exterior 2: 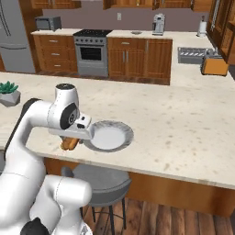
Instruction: Move the hot dog bun to the plate on the dining table and place the condiment next to that plate. Then navigate to the fridge and take the sausage and place it on the plate as well.
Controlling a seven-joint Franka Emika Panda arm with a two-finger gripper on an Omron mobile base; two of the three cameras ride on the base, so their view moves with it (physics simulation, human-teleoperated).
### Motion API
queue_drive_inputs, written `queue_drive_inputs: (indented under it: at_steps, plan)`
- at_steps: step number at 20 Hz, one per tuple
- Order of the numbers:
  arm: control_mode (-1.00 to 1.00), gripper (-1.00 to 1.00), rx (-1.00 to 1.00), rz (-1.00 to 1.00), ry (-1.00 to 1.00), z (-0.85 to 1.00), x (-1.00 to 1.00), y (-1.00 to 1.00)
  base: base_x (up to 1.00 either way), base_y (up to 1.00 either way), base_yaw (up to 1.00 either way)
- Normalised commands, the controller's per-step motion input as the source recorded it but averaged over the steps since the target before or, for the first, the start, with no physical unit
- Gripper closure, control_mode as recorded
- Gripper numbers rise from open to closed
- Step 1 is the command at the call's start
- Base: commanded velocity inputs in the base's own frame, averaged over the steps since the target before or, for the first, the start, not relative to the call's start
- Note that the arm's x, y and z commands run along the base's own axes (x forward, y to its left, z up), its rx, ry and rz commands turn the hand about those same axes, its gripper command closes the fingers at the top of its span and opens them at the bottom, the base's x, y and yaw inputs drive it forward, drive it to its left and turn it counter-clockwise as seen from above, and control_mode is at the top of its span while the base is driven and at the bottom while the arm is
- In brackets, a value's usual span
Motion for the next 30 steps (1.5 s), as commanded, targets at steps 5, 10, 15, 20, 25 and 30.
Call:
queue_drive_inputs:
  at_steps: [5, 10, 15, 20, 25, 30]
  plan:
    - [-1.00, 1.00, 0.05, 0.00, 0.06, -0.01, 1.00, -0.70, 0.00, 0.00, 0.00]
    - [-1.00, 1.00, 0.00, 0.01, 0.02, -0.20, 0.97, -0.34, 0.00, 0.00, 0.00]
    - [-1.00, 1.00, 0.00, 0.02, 0.01, -0.37, 0.86, -0.01, 0.00, 0.00, 0.00]
    - [-1.00, 1.00, 0.00, 0.01, 0.00, -0.48, 0.86, 0.00, 0.00, 0.00, 0.00]
    - [-1.00, 1.00, 0.00, 0.00, 0.00, -0.66, 0.43, 0.00, 0.00, 0.00, 0.00]
    - [-1.00, 1.00, 0.00, 0.00, 0.00, -0.56, 0.10, 0.00, 0.00, 0.00, 0.00]
